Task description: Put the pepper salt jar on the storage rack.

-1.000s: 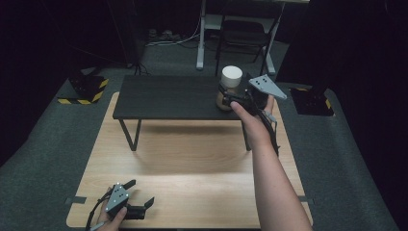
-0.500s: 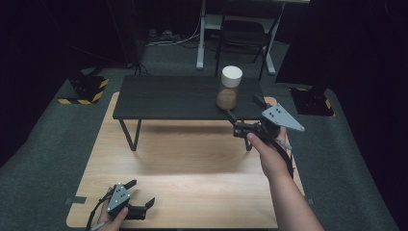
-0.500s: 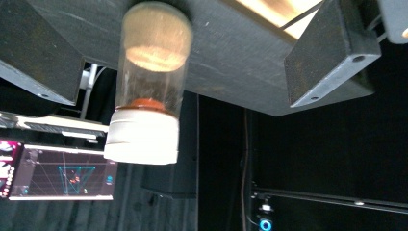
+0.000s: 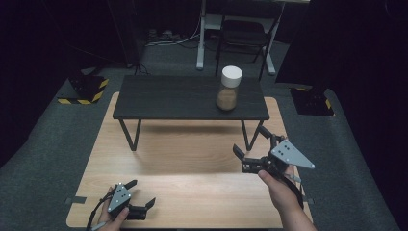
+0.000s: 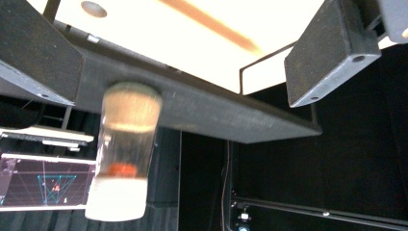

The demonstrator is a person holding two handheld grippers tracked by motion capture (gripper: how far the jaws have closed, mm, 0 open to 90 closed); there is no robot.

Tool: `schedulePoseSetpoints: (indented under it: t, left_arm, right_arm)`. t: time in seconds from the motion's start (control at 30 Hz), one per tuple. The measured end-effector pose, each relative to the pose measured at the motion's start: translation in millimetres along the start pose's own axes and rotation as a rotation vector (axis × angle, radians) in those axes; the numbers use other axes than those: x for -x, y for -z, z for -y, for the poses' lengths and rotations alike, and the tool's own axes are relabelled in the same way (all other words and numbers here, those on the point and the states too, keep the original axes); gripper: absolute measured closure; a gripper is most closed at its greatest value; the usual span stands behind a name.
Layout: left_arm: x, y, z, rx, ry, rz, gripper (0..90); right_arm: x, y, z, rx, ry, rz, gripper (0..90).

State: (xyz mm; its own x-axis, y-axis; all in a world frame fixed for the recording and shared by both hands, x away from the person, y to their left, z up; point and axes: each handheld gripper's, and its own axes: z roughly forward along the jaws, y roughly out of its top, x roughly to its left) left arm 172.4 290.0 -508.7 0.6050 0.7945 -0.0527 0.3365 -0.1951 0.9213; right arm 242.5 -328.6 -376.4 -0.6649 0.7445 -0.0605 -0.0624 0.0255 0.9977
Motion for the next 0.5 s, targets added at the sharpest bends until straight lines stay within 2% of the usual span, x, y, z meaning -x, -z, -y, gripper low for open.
schedulePoseSetpoints:
  t: [0.17, 0.23, 0.27, 0.5]
  left_arm:
    - [0.3, -0.1, 0.1, 0.000, -0.001, 0.001, 0.6]
    - [0.1, 0.0, -0.2, -0.002, -0.005, 0.001, 0.6]
    - [-0.1, 0.1, -0.2, -0.001, -0.005, 0.002, 0.6]
    - [-0.1, 0.2, -0.2, -0.001, -0.006, 0.003, 0.6]
  right_arm:
    - [-6.3, 14.3, 21.6, -0.026, -0.007, 0.001, 0.0]
    - [-6.7, 16.0, 24.8, -0.029, -0.012, 0.000, 0.0]
    - [-8.5, 21.2, 34.4, -0.042, -0.022, 0.003, 0.0]
    - [-14.6, 32.4, 57.8, -0.087, -0.008, 0.012, 0.0]
